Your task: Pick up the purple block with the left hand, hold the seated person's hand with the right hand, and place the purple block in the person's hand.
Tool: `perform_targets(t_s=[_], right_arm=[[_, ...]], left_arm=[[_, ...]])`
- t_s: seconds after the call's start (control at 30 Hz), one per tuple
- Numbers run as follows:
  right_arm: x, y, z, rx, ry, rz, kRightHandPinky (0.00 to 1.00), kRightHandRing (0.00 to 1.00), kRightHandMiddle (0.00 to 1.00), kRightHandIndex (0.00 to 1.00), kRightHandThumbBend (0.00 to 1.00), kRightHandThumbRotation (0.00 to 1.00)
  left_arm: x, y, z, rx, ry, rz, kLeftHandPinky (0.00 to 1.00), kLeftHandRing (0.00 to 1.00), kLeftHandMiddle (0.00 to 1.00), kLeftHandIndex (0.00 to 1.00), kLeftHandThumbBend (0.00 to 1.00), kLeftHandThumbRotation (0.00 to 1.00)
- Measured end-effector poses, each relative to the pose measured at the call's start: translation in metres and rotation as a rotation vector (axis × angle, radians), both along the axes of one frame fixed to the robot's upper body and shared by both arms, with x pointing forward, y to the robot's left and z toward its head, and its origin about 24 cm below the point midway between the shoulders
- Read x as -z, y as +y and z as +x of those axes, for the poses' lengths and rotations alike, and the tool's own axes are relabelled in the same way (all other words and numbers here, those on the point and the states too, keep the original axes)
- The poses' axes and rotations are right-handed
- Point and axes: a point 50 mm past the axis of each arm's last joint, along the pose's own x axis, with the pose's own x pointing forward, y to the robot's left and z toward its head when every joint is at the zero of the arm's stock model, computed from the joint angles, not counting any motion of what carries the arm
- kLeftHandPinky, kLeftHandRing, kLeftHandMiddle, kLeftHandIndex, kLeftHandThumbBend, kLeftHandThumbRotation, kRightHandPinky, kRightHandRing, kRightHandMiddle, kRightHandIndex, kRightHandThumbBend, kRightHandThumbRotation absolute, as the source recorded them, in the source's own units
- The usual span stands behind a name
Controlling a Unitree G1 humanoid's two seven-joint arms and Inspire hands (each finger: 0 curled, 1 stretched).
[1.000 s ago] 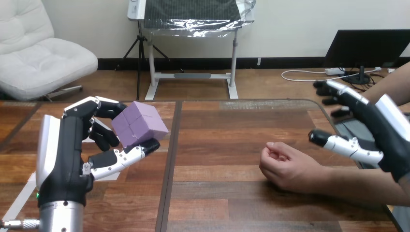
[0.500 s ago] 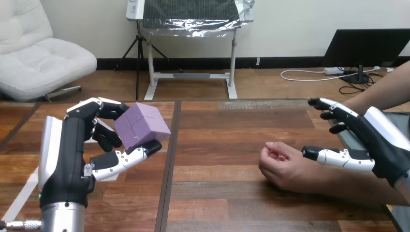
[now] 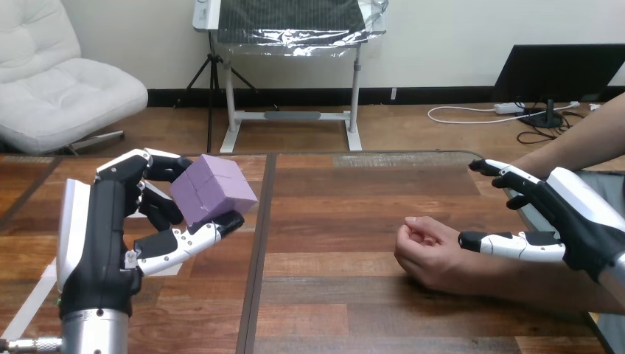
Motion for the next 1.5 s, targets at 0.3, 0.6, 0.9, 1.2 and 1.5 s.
perform_targets(t_s=[0.3,0.6,0.9,1.2,1.5], right_arm=[[0.007,-0.001,0.003,0.007,0.015,-0.019,0.77,0.90,0.92,0.92,0.95,0.67],[0.013,-0.003,0.005,-0.001,0.046,-0.080,0.84,0.91,0.92,0.92,0.95,0.65],[0.017,-0.007,0.007,-0.016,0.088,-0.161,0.92,0.92,0.93,0.92,0.95,0.61],[0.020,-0.012,0.008,-0.031,0.129,-0.227,0.92,0.91,0.91,0.91,0.99,0.58],[0.018,-0.014,0.011,-0.060,0.153,-0.268,0.93,0.91,0.91,0.91,1.00,0.57]], left_arm=[[0.000,0.000,0.000,0.005,0.003,-0.003,0.26,0.30,0.35,0.41,0.58,0.00],[0.000,-0.001,0.000,0.008,0.005,-0.008,0.26,0.30,0.35,0.41,0.58,0.00],[0.000,0.000,0.000,0.008,0.006,-0.008,0.25,0.30,0.35,0.41,0.59,0.00],[0.000,0.001,0.000,0.005,0.007,-0.006,0.25,0.30,0.35,0.41,0.58,0.00],[0.000,0.004,0.000,-0.003,0.007,-0.004,0.25,0.30,0.35,0.41,0.58,0.00]])
